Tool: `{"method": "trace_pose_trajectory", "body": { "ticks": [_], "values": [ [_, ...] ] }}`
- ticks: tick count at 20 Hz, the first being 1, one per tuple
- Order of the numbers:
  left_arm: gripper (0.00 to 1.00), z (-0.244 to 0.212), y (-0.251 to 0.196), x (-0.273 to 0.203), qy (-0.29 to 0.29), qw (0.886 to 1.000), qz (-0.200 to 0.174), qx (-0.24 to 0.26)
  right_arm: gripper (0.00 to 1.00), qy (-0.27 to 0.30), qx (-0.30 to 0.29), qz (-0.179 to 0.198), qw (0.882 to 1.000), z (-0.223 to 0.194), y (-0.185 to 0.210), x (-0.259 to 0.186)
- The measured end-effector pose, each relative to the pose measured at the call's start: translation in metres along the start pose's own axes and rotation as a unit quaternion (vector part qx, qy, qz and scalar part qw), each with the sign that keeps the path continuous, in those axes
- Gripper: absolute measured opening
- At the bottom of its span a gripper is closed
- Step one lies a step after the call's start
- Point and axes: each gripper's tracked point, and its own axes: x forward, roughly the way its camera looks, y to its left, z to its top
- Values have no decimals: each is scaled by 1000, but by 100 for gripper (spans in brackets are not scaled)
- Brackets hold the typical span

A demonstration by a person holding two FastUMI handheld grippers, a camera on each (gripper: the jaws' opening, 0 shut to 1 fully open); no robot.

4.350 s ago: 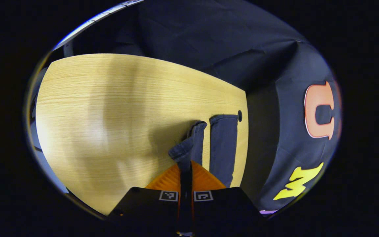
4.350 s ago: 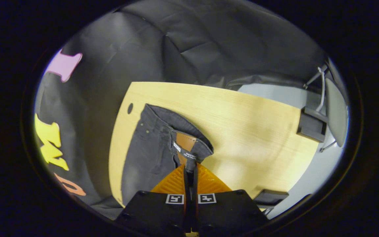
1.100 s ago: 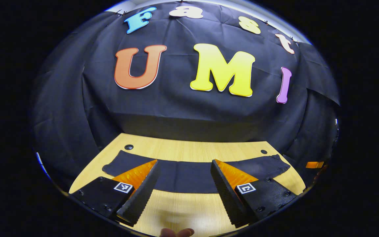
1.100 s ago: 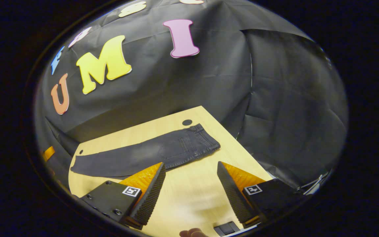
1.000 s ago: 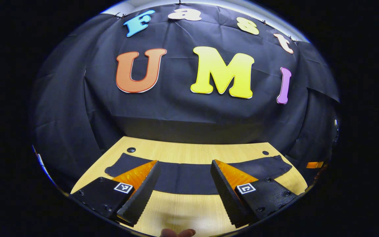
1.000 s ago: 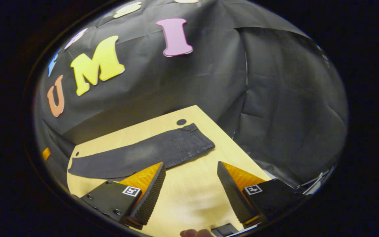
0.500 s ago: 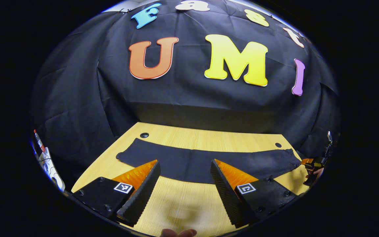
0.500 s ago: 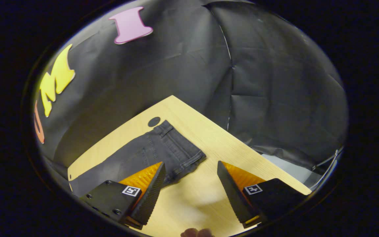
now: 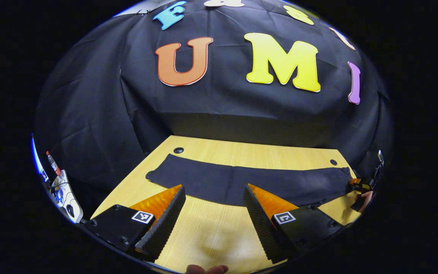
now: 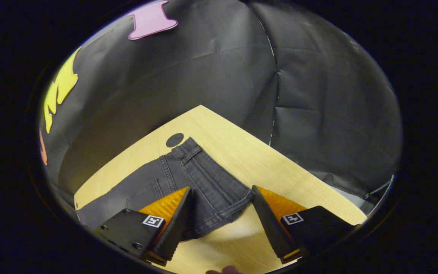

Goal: Grasp the waist and the cuffs of the jeans and fold them to make the two legs overlap; first hold the waist and fold one-third of the jeans toward the cuffs, then hold the cuffs and fold the remaining one-third in the same direction to finish folding.

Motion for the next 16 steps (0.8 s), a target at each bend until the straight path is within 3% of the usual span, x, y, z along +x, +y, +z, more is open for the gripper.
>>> {"method": "trace_pose_trajectory", "body": {
  "ticks": [1, 3, 9, 14, 15, 16],
  "values": [
    [99, -1, 6, -1, 2, 1000, 5, -5, 95, 1, -11, 1, 1000, 0, 0, -2],
    [99, -6, 12, -1, 10, 1000, 10, -15, 82, 5, -19, 7, 1000, -3, 4, 2],
    [99, -9, 30, -3, 8, 998, 26, -49, 7, -14, -77, -7, 997, 23, 21, -23],
    [99, -10, 42, -1, -5, 996, 31, -83, 1, -44, -100, 33, 993, 58, 68, -68],
    [99, -9, 43, 0, -7, 995, 33, -89, 5, -51, -107, 46, 992, 64, 87, -81],
    [99, -9, 45, 0, -9, 995, 35, -95, 1, -62, -114, 57, 990, 69, 110, -95]
  ]
}}
